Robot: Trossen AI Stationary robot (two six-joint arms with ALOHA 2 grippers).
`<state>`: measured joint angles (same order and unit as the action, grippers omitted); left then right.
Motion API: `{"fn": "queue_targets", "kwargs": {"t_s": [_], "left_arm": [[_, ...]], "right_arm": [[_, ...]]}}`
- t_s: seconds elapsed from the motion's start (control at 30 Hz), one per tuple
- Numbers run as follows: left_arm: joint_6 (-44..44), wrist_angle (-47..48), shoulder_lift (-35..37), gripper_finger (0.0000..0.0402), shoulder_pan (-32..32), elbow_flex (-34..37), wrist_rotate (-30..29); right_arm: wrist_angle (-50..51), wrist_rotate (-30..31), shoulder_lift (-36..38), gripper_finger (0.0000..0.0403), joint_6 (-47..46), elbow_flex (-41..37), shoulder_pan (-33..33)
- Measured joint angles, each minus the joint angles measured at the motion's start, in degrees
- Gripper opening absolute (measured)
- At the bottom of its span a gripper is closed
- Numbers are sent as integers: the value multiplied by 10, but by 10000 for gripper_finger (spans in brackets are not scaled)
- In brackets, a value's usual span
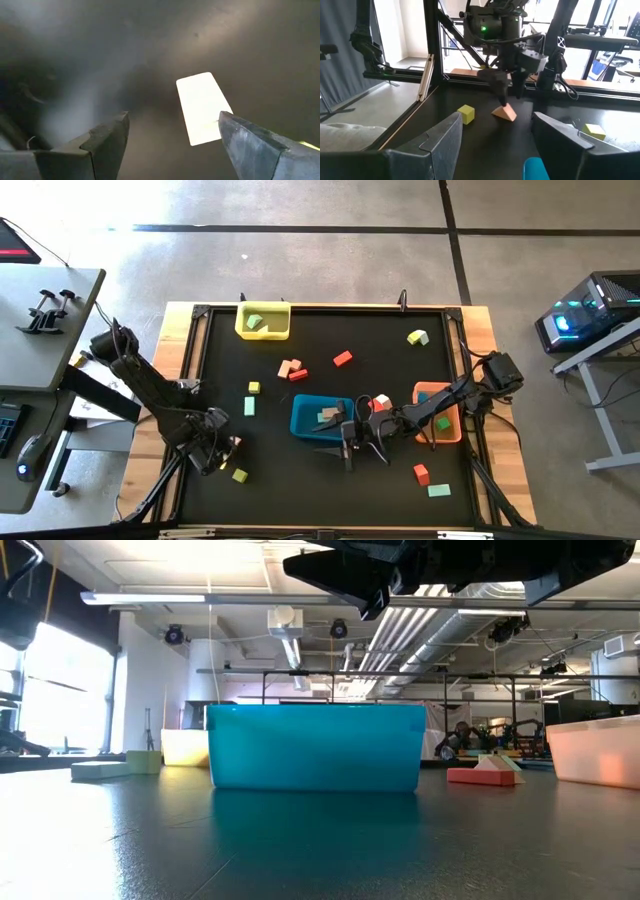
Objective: Sort blocks by size
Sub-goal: Put the pink triangular block into the yellow bin
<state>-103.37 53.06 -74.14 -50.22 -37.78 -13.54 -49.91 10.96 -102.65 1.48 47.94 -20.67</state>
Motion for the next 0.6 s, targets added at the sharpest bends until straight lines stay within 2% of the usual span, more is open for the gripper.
{"fn": "queue_targets", "kwargs": {"t_s": [0.3, 0.6], "left_arm": [[-38, -2, -2, 294, 0, -3, -38], [-31, -56, -31, 294, 0, -4, -31]], "right_arm": [[0, 0, 0, 234, 0, 0, 0], [4, 0, 0, 234, 0, 0, 0]]}}
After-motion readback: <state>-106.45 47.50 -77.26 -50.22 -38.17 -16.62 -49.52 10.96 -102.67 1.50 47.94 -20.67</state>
